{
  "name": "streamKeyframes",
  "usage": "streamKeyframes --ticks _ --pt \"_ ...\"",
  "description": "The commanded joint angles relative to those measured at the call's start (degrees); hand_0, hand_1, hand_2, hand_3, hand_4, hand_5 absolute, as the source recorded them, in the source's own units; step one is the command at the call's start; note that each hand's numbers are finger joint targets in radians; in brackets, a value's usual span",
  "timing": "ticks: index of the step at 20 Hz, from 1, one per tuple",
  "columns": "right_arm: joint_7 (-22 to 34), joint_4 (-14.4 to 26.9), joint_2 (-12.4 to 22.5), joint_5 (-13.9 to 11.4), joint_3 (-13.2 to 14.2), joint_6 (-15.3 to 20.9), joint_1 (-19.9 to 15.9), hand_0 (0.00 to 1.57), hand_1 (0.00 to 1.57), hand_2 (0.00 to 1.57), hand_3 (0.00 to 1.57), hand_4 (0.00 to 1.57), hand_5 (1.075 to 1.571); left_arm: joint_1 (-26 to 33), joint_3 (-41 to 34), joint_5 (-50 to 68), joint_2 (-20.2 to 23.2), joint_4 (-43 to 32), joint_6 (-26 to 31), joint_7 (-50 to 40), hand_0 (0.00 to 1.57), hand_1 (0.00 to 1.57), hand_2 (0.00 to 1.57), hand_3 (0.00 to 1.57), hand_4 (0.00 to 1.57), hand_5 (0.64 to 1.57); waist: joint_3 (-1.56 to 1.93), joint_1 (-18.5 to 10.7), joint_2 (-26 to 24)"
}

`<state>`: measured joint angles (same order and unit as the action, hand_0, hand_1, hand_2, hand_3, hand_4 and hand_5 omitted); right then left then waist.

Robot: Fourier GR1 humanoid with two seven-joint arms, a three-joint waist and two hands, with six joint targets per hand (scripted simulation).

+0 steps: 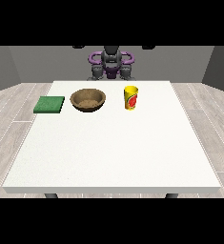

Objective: Pick the cup and pour the ball into the bowl, then pick the bowl and place it on the pad

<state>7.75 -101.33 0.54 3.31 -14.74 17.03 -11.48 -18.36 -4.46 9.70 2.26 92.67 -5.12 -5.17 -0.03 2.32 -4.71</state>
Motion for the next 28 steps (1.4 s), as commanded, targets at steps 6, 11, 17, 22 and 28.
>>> streamKeyframes --ticks 6,11,17,22,28 --pt "3.6 -1.4 -0.5 -3.2 2.0 1.9 -10.2 0.0 0.0 0.19 0.46 0.8 1.566 -7.8 -3.0 -0.8 0.7 -8.6 -0.7 9.5 0.0 0.0 0.0 0.0 0.0 1.562 0.01 2.2 9.7" --pt "1.4 2.8 1.1 -5.2 4.5 1.0 -15.9 0.0 0.0 0.45 0.69 0.72 1.571 -8.3 -1.3 -3.4 -0.5 -13.2 -0.2 17.0 0.0 0.0 0.0 0.0 0.0 1.547 0.01 1.3 15.8" --pt "-5.2 9.7 4.6 -3.7 11.9 -0.9 -14.0 0.0 0.0 0.39 0.67 0.68 1.568 -2.6 0.6 -3.6 -1.1 -16.1 3.0 24.2 0.0 0.0 0.0 0.0 0.0 1.539 0.02 -2.0 16.0" --pt "-5.1 12.1 7.0 -3.2 15.1 -2.0 -18.7 0.0 0.0 0.35 0.54 0.66 1.565 -3.8 -1.4 -3.7 0.5 -24.1 5.4 31.9 0.0 0.0 0.0 0.0 0.0 1.535 0.0 -1.8 19.6" --pt "-1.6 13.4 8.6 -1.7 17.3 -4.0 -22.0 0.0 0.0 0.44 0.6 0.65 1.565 -5.8 -3.0 -4.9 0.4 -35.3 4.8 39.5 0.0 0.0 0.0 0.0 0.0 1.536 0.0 -0.2 17.7"
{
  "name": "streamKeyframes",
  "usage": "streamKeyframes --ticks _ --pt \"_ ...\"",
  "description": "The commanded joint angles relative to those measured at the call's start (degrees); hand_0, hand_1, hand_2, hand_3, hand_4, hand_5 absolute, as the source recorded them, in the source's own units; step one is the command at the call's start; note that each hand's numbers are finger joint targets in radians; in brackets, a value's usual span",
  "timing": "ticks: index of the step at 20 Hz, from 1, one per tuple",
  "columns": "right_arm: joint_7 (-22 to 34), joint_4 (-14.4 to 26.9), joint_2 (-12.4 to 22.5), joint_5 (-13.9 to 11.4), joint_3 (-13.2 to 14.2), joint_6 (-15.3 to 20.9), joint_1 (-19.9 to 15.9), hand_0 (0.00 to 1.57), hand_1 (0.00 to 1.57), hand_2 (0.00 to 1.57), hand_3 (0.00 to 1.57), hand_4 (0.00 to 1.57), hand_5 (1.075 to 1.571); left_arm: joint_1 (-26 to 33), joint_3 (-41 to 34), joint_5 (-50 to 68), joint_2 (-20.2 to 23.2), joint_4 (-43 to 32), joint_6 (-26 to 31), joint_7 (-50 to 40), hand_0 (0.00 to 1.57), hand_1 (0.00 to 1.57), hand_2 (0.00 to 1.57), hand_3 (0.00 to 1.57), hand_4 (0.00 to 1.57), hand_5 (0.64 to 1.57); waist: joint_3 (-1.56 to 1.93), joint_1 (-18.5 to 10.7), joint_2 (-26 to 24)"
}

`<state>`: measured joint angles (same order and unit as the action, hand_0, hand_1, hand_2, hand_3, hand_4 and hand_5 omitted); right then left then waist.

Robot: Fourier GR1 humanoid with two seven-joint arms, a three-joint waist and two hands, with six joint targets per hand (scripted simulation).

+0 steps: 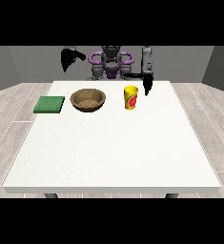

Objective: Pick the cup and pour the ball into the bowl, then pick the bowl and place it on the pad

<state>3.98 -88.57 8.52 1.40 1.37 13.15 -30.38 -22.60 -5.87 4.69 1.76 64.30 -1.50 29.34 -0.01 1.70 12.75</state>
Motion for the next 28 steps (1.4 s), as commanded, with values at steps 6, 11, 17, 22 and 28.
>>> streamKeyframes --ticks 6,11,17,22,28 --pt "-2.5 4.0 2.8 2.2 4.0 -4.2 0.7 0.0 0.0 0.41 0.59 0.64 1.563 -3.0 -2.4 -0.7 1.1 -12.7 -0.2 8.5 0.0 0.0 0.0 0.0 0.0 1.53 0.0 1.9 -0.7" --pt "-2.2 2.8 2.6 2.5 3.0 -6.0 -0.3 0.0 0.0 0.34 0.52 0.63 1.566 -9.0 -4.9 -0.4 0.1 -19.5 -4.3 10.9 0.0 0.0 0.0 0.0 0.0 1.525 -0.01 4.9 0.3" --pt "-4.4 2.8 4.8 3.3 5.1 -7.9 -1.4 0.0 0.0 0.35 0.56 0.62 1.568 -12.6 -8.4 2.0 4.6 -24.8 -0.9 15.4 0.0 0.0 0.0 0.0 0.0 1.531 -0.03 6.4 4.1" --pt "-2.3 3.7 5.3 3.5 6.4 -7.1 -3.8 0.0 0.0 0.33 0.49 0.62 1.568 -13.5 -7.6 0.5 2.2 -28.9 -4.0 20.0 0.0 0.0 0.0 0.0 0.0 1.531 -0.03 5.4 5.2" --pt "-1.9 2.2 5.8 4.0 6.2 -8.4 -0.8 0.0 0.0 0.39 0.67 0.58 1.57 -9.6 -5.3 -5.3 2.1 -31.5 -11.8 27.3 1.3 1.3 1.57 1.57 1.26 1.243 -0.04 6.9 3.3"
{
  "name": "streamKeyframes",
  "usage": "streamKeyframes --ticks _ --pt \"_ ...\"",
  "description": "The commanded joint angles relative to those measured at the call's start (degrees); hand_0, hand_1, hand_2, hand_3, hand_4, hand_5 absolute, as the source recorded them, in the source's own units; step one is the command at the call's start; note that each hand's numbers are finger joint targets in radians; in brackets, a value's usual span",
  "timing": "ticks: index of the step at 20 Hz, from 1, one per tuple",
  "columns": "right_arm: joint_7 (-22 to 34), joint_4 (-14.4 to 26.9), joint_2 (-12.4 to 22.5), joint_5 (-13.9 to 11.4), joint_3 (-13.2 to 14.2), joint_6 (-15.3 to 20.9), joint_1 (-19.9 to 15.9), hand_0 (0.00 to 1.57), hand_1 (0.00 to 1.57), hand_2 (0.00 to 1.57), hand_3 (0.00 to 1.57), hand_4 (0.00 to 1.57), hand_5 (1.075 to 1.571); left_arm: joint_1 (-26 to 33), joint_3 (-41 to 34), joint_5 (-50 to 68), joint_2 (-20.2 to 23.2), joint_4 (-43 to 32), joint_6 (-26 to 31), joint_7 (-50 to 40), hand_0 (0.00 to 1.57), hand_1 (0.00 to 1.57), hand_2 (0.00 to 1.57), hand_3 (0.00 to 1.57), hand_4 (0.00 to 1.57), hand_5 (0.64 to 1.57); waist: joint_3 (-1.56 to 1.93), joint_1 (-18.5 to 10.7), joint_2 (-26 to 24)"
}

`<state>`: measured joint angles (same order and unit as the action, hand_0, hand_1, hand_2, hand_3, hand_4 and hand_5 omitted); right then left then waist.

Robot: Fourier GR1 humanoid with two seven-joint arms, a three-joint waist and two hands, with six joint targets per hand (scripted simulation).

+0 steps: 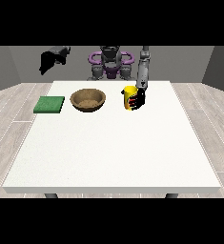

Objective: Pick the cup and pour the ball into the bowl, then pick the bowl and place it on the pad

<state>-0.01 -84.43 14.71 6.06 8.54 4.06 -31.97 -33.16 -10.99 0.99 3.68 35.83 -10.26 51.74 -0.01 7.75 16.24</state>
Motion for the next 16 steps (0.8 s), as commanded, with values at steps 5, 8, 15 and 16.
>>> streamKeyframes --ticks 5,8,15,16 --pt "3.1 -1.2 3.4 1.7 2.4 -1.7 -1.2 0.0 0.0 0.37 0.65 0.58 1.57 1.4 0.3 -2.3 -3.0 -5.6 -5.7 7.2 1.33 1.33 1.57 1.57 1.29 1.212 -0.04 0.9 -0.2" --pt "-1.8 5.7 2.5 2.2 4.9 -1.8 2.3 0.0 0.0 0.38 0.68 0.58 1.57 -0.8 2.6 -3.0 -1.0 -3.2 -2.4 -0.7 1.34 1.34 1.57 1.57 1.29 1.184 0.02 -3.4 -5.2" --pt "-3.2 12.3 6.4 3.6 7.9 -5.0 1.0 0.0 0.0 0.4 0.71 0.56 1.57 -9.2 5.8 -7.1 -3.2 -0.3 -10.9 -9.3 1.34 1.34 1.57 1.57 1.31 1.157 0.05 -3.5 -7.3" --pt "-2.7 11.0 4.4 3.0 6.4 -4.0 2.7 0.0 0.0 0.41 0.66 0.55 1.57 -9.8 5.6 -7.6 -0.6 -1.4 -10.2 -12.7 1.35 1.35 1.57 1.57 1.31 1.154 0.04 -2.8 -9.2"
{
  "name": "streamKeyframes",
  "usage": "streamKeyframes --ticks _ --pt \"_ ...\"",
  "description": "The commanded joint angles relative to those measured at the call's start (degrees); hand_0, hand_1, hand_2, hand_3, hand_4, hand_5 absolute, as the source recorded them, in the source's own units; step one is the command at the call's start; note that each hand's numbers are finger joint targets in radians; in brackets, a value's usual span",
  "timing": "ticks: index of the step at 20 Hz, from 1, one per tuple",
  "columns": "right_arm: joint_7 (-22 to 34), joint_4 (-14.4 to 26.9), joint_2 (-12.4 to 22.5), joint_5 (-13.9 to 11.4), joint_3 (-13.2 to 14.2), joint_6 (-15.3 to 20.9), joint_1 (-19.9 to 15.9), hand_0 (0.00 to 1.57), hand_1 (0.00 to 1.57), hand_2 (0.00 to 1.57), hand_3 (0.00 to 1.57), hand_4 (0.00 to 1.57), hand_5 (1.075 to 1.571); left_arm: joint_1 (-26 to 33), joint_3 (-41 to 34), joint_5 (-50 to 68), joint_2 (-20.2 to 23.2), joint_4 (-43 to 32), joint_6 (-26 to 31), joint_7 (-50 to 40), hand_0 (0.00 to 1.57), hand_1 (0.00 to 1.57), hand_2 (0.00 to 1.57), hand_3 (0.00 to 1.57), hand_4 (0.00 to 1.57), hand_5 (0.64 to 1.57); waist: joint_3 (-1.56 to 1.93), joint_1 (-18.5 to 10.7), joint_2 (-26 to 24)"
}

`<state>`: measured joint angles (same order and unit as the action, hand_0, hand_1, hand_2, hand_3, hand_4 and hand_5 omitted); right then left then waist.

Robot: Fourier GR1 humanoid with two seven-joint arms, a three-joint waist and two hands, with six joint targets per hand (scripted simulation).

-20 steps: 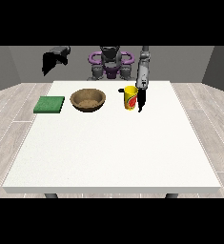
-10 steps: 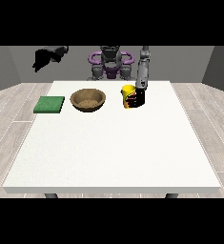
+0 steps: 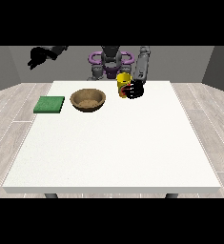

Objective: Pick the cup and pour the ball into the bowl, then pick the bowl and place it on the pad

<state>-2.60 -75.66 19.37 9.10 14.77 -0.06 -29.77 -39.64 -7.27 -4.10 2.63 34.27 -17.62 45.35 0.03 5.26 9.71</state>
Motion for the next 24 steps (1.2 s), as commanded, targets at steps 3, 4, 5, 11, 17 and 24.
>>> streamKeyframes --ticks 3,4,5,11,17,24 --pt "-3.3 4.4 2.4 1.7 1.9 -4.3 0.5 0.0 0.0 0.39 0.66 0.55 1.57 -7.0 2.6 -5.7 4.5 0.1 -6.0 -8.9 1.35 1.35 1.57 1.57 1.32 1.209 0.02 1.1 0.1" --pt "-2.8 2.2 2.1 0.9 0.6 -4.0 0.3 0.0 0.0 0.37 0.68 0.55 1.57 -6.9 2.9 -7.4 3.4 -1.0 -10.7 -8.4 1.36 1.36 1.57 1.57 1.32 1.212 0.01 3.4 -0.2" --pt "-4.9 6.2 3.3 1.5 2.8 -4.4 -0.1 0.0 0.0 0.37 0.68 0.55 1.57 -8.7 4.8 -8.6 3.9 0.1 -8.7 -11.2 1.37 1.37 1.57 1.57 1.36 1.233 0.03 0.6 0.1" --pt "-2.5 5.7 4.4 3.5 3.5 -5.7 -1.8 0.0 0.0 0.34 0.67 0.53 1.569 -8.5 6.6 -13.3 2.1 -2.3 -15.9 -12.7 1.37 1.37 1.57 1.57 1.36 1.233 -0.02 2.8 0.9" --pt "-6.4 8.3 1.9 1.9 2.0 -4.6 -3.3 0.0 0.0 0.34 0.68 0.54 1.568 -13.7 15.9 -27.8 3.0 -8.1 -26.5 -23.1 1.48 1.48 1.57 1.57 1.52 1.23 0.13 3.5 1.3" --pt "-6.6 13.5 3.4 0.9 1.8 -6.1 -3.0 0.0 0.0 0.36 0.68 0.54 1.566 -20.0 24.9 -42.4 2.8 -16.0 -31.0 -38.0 1.54 1.54 1.57 1.57 1.49 1.341 0.15 2.6 -2.8"
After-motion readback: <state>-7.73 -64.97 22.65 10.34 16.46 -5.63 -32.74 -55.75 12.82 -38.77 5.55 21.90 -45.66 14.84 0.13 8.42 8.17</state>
